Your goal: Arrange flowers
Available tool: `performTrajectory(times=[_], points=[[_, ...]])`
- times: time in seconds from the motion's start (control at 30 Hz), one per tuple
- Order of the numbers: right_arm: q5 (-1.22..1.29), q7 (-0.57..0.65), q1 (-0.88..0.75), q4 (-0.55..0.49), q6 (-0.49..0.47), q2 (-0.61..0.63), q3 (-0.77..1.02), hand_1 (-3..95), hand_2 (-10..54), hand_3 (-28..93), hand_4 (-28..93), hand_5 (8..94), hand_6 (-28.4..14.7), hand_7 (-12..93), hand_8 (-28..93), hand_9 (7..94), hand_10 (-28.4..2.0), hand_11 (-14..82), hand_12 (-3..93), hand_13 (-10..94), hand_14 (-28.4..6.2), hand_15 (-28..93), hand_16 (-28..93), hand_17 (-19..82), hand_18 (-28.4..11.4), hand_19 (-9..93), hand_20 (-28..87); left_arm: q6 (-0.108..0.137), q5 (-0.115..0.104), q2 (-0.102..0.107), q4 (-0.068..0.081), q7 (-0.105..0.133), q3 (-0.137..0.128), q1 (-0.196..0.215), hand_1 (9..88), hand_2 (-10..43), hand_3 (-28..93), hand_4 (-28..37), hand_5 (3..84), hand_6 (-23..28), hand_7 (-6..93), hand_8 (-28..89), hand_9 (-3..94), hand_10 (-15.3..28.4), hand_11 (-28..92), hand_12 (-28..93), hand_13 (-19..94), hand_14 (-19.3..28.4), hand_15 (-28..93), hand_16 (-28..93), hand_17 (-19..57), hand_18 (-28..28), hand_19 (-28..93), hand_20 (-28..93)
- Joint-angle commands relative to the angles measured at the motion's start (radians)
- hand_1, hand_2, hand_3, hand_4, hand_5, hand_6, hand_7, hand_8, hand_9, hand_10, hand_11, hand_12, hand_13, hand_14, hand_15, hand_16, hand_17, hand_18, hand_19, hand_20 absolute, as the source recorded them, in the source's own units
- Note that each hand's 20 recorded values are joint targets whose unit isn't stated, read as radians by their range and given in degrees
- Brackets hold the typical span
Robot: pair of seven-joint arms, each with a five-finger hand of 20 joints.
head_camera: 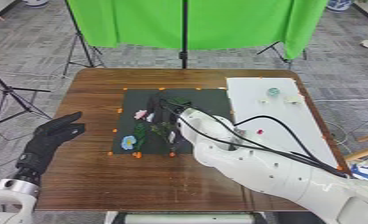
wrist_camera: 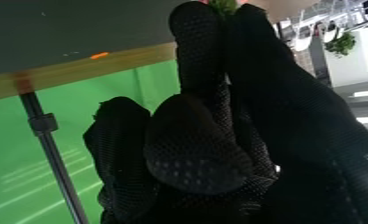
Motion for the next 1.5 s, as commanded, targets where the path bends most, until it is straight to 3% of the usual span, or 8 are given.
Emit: performTrajectory(times=[0.03,0.3,0.47,0.67,1.5], points=[[-0.003,0.009,-0.004,-0.001,-0.060,-0.001,0.010,60.6,-9.5,59,-17,72.0,0.7,26,6,83.5,-8.2,6.7,40.4,90,0.4,65,33,62,-14.1,93,60,-0.014,0.000,-0.010,0.006,-0.004,-0.001,0.008,37.4,-6.5,65,-8.0,42.7,5.4,9.3,-7,47.2,14.2,17,9,40,17.2,15,-3,9.0,14.3,16,16],[-0.015,0.010,-0.004,0.002,-0.101,0.004,0.016,58.3,-9.5,59,-17,67.5,0.1,25,6,78.8,-8.9,5.7,38.2,88,-0.2,66,32,60,-14.4,93,59,-0.013,0.002,-0.012,0.006,-0.002,-0.002,0.008,37.2,-6.8,65,-8.1,42.7,5.3,9.3,-7,47.1,14.1,17,9,40,17.4,15,-3,9.0,14.3,16,16],[-0.002,0.005,-0.004,-0.007,-0.118,0.011,0.028,53.7,-9.5,64,-18,65.6,0.3,23,4,74.0,-10.0,11.4,32.4,87,-0.2,66,32,59,-14.4,93,59,-0.014,0.002,-0.012,0.005,-0.002,-0.003,0.010,37.4,-6.7,65,-8.1,42.6,5.3,9.3,-7,47.1,14.2,17,9,40,17.3,15,-3,9.0,14.3,16,16],[-0.004,-0.003,0.003,-0.017,-0.149,0.019,0.044,48.3,-9.5,70,-19,61.9,2.3,21,-11,69.6,-11.8,17.3,22.0,87,-0.5,65,32,59,-14.5,93,58,-0.014,0.002,-0.015,0.002,-0.001,-0.006,0.015,37.2,-7.0,65,-8.0,42.7,5.3,9.2,-7,47.0,14.1,16,10,40,17.3,15,-3,9.0,14.3,16,16],[-0.047,-0.049,0.009,-0.054,-0.215,0.061,0.063,45.3,-9.5,71,-19,58.6,4.4,19,-11,63.2,-13.2,14.9,21.3,86,-0.9,65,31,58,-14.6,93,57,-0.014,0.001,-0.015,-0.007,-0.008,-0.016,0.029,37.3,-7.1,65,-8.2,42.7,5.1,9.2,-6,47.1,14.0,16,10,39,17.3,15,-3,9.0,14.3,16,16]])
